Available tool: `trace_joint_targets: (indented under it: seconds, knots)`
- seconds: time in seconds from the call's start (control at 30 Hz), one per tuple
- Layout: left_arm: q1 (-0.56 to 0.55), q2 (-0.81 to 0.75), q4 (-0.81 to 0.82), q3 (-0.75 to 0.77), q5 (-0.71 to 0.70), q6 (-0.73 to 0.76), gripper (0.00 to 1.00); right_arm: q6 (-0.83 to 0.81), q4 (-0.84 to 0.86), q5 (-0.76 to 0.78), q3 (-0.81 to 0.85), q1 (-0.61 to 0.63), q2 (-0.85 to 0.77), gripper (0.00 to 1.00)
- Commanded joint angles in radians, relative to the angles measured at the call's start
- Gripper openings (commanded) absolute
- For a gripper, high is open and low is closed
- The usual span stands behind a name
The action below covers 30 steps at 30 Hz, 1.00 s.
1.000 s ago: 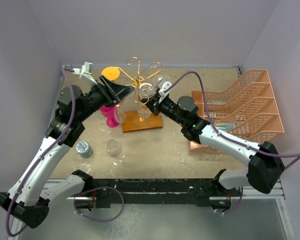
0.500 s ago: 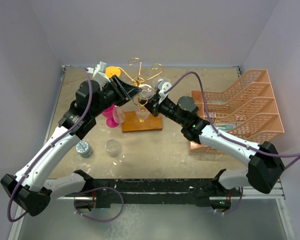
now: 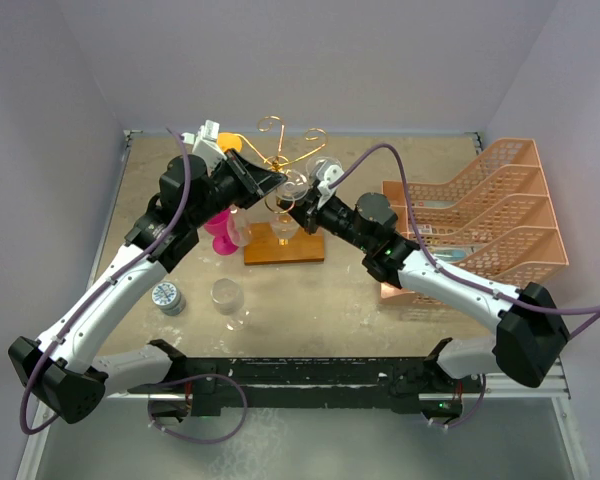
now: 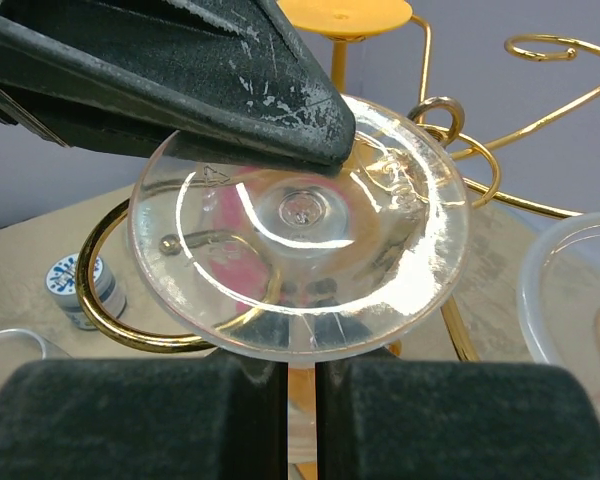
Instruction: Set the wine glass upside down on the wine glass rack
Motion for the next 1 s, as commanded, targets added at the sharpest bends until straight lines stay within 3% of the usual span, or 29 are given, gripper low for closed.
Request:
trace_joint_targets:
  seconds: [0.0, 0.2, 0.4, 0.97]
  knots:
    - [-0.002, -0.008, 0.060, 0.040, 0.017, -0.016, 0.00, 0.009, 0.126, -0.026, 0.001, 0.004, -0.041, 0.01]
    - [-0.002, -0.045, 0.063, 0.039, -0.054, -0.041, 0.00, 0.057, 0.130, 0.045, -0.065, 0.005, -0.087, 0.22]
    - [-0.002, -0.044, 0.070, 0.040, -0.073, -0.055, 0.00, 0.088, 0.121, 0.081, -0.133, 0.004, -0.151, 0.35]
    - [-0.002, -0.089, 0.064, 0.020, -0.118, -0.111, 0.00, 0.191, 0.092, 0.176, -0.251, 0.004, -0.319, 0.39]
